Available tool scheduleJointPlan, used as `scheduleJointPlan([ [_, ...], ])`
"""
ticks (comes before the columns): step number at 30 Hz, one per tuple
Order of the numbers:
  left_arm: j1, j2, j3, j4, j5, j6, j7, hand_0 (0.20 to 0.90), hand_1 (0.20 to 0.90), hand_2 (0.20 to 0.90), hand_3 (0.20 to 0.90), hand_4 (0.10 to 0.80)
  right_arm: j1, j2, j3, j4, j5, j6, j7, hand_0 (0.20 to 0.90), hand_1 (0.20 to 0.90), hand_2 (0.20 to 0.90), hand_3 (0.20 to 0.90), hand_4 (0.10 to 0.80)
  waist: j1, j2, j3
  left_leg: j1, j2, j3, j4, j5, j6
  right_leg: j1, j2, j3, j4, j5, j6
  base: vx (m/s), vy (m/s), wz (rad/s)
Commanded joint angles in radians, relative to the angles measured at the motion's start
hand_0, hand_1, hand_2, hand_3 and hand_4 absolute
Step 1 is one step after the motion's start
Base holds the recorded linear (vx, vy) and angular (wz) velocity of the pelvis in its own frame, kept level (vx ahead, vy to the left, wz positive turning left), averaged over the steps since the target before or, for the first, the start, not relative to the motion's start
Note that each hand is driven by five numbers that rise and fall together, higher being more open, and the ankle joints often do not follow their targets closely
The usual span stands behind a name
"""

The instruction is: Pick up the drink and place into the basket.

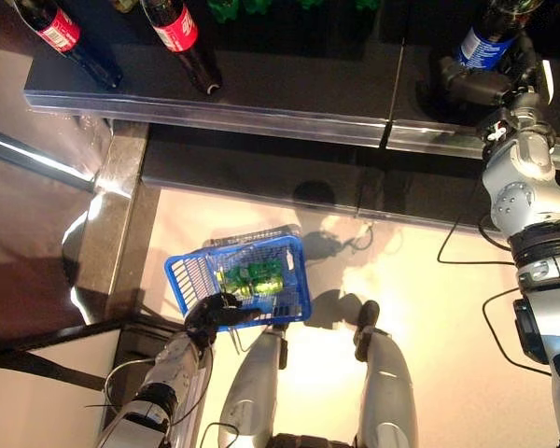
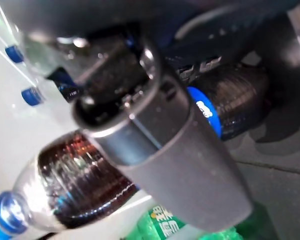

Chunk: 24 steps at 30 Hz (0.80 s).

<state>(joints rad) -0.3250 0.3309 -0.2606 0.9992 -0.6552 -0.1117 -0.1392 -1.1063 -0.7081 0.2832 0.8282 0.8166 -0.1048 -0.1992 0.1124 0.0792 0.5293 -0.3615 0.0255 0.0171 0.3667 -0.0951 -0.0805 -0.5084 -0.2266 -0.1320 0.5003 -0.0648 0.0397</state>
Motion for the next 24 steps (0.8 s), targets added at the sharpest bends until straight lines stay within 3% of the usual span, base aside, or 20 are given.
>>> scheduleJointPlan([
  [1,0.133,0.084,-0.069,-0.040,0.001,-0.003,-0.029,0.300,0.300,0.300,0.200,0.100,-0.197,-0.030,0.034,-0.027,-0.053,-0.064,0.015,0.900,0.900,0.900,0.900,0.800,0.038,-0.002,-0.037,-0.056,0.012,-0.030,0.059,-0.009,0.033,0.069,-0.031,0.000,-0.062,-0.023,0.026,0.000,0.000,0.00],
  [10,0.128,0.085,-0.073,-0.051,-0.001,-0.004,-0.023,0.300,0.300,0.300,0.200,0.100,-0.223,-0.016,0.065,-0.039,-0.083,-0.051,-0.005,0.900,0.900,0.900,0.900,0.800,0.044,-0.004,-0.032,-0.054,0.011,-0.030,0.047,-0.003,0.035,0.068,-0.034,-0.005,-0.073,-0.014,0.030,-0.008,0.002,0.01],
  [11,0.129,0.085,-0.075,-0.051,-0.004,-0.004,-0.022,0.300,0.300,0.300,0.200,0.100,-0.225,-0.015,0.067,-0.037,-0.086,-0.055,-0.005,0.556,0.556,0.556,0.499,0.399,0.045,-0.003,-0.032,-0.052,0.012,-0.030,0.045,-0.001,0.035,0.070,-0.035,-0.007,-0.074,-0.013,0.030,0.000,0.000,0.00],
  [12,0.129,0.085,-0.075,-0.054,-0.002,-0.002,-0.018,0.300,0.300,0.300,0.200,0.100,-0.226,-0.013,0.070,-0.034,-0.079,-0.059,0.001,0.300,0.300,0.300,0.200,0.100,0.047,-0.003,-0.034,-0.050,0.011,-0.031,0.042,-0.001,0.035,0.071,-0.036,-0.007,-0.075,-0.013,0.031,0.000,0.000,0.00],
  [24,0.121,0.081,-0.081,-0.050,0.000,-0.002,-0.027,0.300,0.300,0.300,0.200,0.100,-0.231,0.008,0.065,-0.020,-0.037,-0.070,0.020,0.300,0.300,0.300,0.200,0.100,0.055,0.001,-0.036,-0.041,0.014,-0.028,0.021,0.009,0.028,0.081,-0.046,-0.022,-0.092,-0.007,0.038,-0.011,0.002,0.06],
])
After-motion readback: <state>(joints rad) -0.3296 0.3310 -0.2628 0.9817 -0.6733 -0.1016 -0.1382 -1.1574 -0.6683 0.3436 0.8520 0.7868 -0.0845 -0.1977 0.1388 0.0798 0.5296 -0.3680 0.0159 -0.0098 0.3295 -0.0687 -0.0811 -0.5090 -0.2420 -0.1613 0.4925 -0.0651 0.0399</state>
